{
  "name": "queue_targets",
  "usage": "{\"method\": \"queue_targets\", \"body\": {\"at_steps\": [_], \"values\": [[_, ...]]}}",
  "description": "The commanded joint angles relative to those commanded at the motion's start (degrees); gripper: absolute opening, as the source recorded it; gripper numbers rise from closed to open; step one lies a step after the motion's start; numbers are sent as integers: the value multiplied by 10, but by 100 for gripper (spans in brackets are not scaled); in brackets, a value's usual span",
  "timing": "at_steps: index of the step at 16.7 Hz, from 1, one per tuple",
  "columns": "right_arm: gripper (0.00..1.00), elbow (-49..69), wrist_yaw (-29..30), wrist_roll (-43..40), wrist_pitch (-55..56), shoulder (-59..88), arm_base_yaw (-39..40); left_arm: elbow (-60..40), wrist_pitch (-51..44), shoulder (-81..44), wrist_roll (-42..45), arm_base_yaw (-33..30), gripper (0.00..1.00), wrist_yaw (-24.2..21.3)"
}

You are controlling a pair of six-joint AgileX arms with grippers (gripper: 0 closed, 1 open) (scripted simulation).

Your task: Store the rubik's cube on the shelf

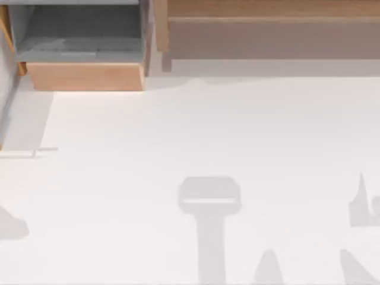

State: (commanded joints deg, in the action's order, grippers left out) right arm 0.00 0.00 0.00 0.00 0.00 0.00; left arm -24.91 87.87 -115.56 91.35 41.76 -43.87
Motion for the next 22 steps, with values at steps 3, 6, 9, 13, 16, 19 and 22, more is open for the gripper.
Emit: {"method": "queue_targets", "body": {"at_steps": [3, 6, 9, 13, 16, 19, 22], "values": [[100, 0, 0, 0, 0, 0, 0, -36, -42, 6, -23, 26, 100, 24], [100, 0, 0, 0, 0, 0, 0, -104, -129, 14, -70, 62, 100, 66], [100, 0, 0, 0, 0, 0, 0, -199, -257, 18, -139, 87, 100, 117], [100, 0, 0, 0, 0, 0, 0, -359, -473, 15, -258, 89, 100, 187], [100, 0, 0, 0, 0, 0, 0, -491, -658, 4, -361, 66, 100, 237], [100, 0, 0, 0, 0, 0, 0, -624, -850, -18, -471, 25, 100, 284], [100, 0, 0, 0, 0, 0, 0, -750, -1041, -51, -580, -28, 100, 326]]}}
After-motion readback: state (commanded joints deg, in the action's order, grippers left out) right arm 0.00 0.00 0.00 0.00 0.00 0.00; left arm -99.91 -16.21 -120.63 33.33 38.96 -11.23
